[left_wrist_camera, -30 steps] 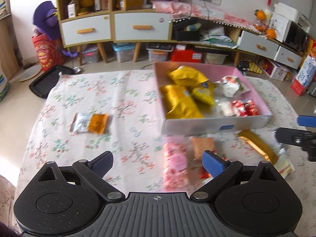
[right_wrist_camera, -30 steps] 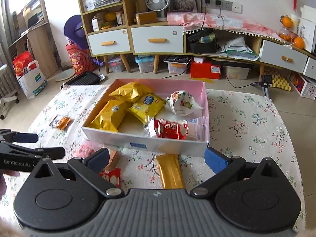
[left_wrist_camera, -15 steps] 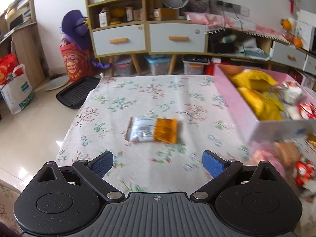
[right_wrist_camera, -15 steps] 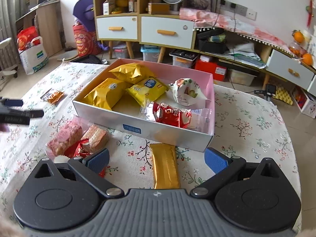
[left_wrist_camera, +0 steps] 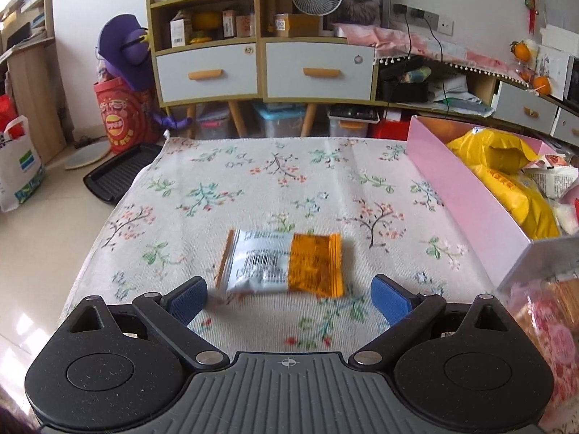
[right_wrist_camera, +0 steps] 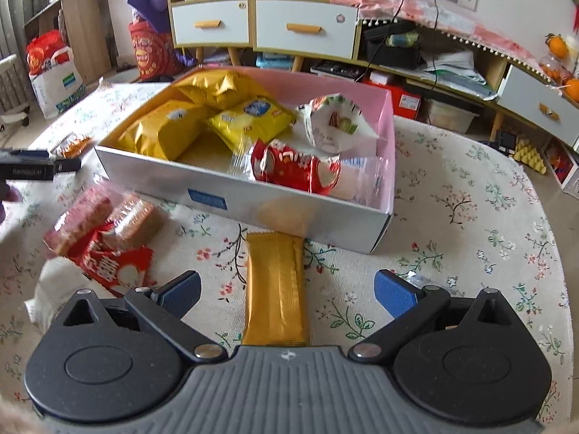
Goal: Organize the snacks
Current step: 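Grasp orange-and-white packet with left tool while right tool grasps gold bar, then carry both held snacks into the pink box and open both tools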
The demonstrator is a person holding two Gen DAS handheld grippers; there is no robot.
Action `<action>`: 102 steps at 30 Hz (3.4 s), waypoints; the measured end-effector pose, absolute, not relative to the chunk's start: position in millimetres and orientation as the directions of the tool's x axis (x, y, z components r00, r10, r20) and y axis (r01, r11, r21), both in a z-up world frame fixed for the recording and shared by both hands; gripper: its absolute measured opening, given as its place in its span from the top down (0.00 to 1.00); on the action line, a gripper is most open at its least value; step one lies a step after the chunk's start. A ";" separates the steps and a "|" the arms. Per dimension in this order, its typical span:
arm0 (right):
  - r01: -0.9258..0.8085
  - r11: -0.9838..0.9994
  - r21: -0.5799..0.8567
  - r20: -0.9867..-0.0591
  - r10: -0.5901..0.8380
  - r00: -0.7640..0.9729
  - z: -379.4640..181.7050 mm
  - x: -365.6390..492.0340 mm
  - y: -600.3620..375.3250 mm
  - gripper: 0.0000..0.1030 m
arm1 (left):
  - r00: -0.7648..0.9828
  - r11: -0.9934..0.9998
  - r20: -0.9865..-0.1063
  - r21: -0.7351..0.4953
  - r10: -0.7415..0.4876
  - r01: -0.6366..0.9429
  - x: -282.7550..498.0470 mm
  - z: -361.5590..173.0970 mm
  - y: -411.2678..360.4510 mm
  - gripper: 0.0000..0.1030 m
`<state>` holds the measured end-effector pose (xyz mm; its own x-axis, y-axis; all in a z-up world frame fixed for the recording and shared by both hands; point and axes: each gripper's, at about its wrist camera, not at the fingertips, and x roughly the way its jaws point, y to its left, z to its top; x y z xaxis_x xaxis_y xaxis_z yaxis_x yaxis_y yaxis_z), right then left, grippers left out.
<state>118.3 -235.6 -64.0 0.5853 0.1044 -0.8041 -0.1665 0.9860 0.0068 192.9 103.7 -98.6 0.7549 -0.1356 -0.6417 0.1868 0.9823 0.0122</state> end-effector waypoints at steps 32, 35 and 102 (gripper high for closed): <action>-0.265 0.962 0.061 -0.823 0.199 0.532 -57.7 120.1 -218.6 0.74 | 0.740 0.968 -0.652 0.034 -0.168 0.250 187.8 -88.3 68.8 0.51; -0.268 0.962 0.050 -0.826 0.191 0.531 -57.3 119.9 -216.2 0.74 | 0.730 0.967 -0.662 0.030 -0.171 0.254 185.5 -86.9 65.5 0.52; -0.168 0.982 0.080 -0.735 0.172 0.656 -9.4 173.0 -226.8 0.74 | 0.699 0.903 -0.586 -0.149 -0.409 0.403 173.0 -6.0 -60.4 0.94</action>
<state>173.0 -226.8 -9.4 0.6562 0.1723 -0.7347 -0.1685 0.9825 0.0799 173.0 -60.4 -6.0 0.6994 -0.4086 -0.5864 0.4031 0.9030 -0.1485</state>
